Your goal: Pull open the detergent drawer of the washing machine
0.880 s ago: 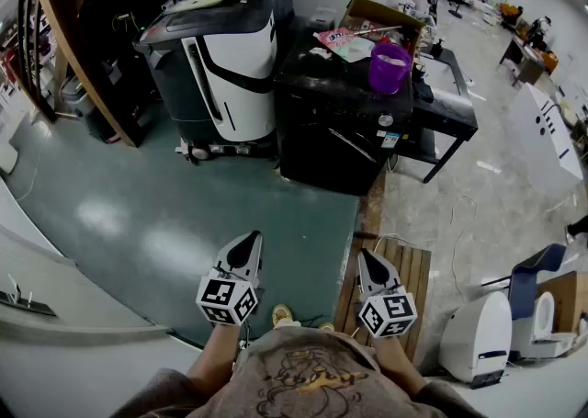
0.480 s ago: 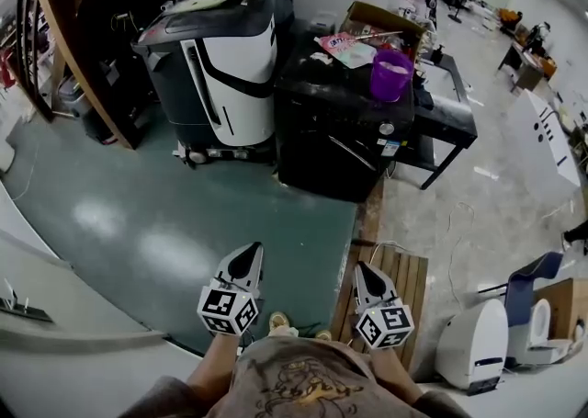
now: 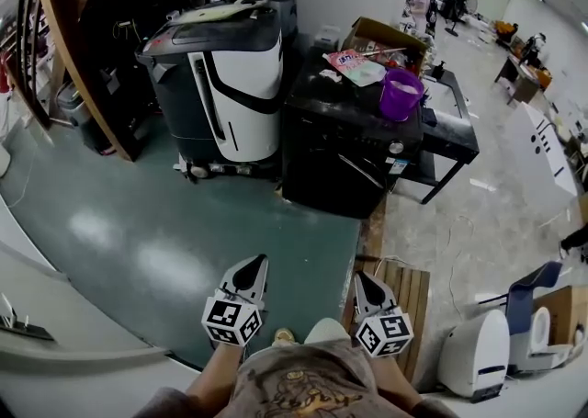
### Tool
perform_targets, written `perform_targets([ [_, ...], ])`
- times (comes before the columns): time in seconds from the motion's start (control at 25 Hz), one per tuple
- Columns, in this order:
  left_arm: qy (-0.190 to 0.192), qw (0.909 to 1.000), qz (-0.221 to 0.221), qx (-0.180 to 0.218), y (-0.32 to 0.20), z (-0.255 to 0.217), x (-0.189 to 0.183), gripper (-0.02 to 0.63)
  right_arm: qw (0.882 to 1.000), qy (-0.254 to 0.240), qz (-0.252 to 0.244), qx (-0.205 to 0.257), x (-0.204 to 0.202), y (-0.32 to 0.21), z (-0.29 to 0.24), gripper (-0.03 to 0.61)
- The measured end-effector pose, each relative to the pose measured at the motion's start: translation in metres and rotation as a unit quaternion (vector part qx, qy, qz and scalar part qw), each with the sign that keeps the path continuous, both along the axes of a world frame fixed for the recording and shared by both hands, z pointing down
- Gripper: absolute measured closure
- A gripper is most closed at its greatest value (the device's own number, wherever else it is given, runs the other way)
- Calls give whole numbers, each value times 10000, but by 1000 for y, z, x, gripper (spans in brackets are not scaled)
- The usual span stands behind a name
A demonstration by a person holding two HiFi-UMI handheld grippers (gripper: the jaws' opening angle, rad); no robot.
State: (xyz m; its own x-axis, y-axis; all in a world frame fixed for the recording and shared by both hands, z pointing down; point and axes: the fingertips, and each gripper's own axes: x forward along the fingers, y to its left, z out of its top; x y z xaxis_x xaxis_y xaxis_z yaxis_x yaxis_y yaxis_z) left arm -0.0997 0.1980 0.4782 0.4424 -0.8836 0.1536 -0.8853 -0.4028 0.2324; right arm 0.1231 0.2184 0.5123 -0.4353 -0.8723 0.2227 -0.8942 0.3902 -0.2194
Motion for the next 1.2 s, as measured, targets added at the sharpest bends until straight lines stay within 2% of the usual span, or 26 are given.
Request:
perform_targets([
  [0.6,3,10000,25,-15,-35,6,-19,594,10000,-4,51,-21,-16,-36,6,577],
  [1.2,-81,9999,-76,-42,-134,16,-16,594,9999,-104,-100,-71,-16,-140,20,575],
])
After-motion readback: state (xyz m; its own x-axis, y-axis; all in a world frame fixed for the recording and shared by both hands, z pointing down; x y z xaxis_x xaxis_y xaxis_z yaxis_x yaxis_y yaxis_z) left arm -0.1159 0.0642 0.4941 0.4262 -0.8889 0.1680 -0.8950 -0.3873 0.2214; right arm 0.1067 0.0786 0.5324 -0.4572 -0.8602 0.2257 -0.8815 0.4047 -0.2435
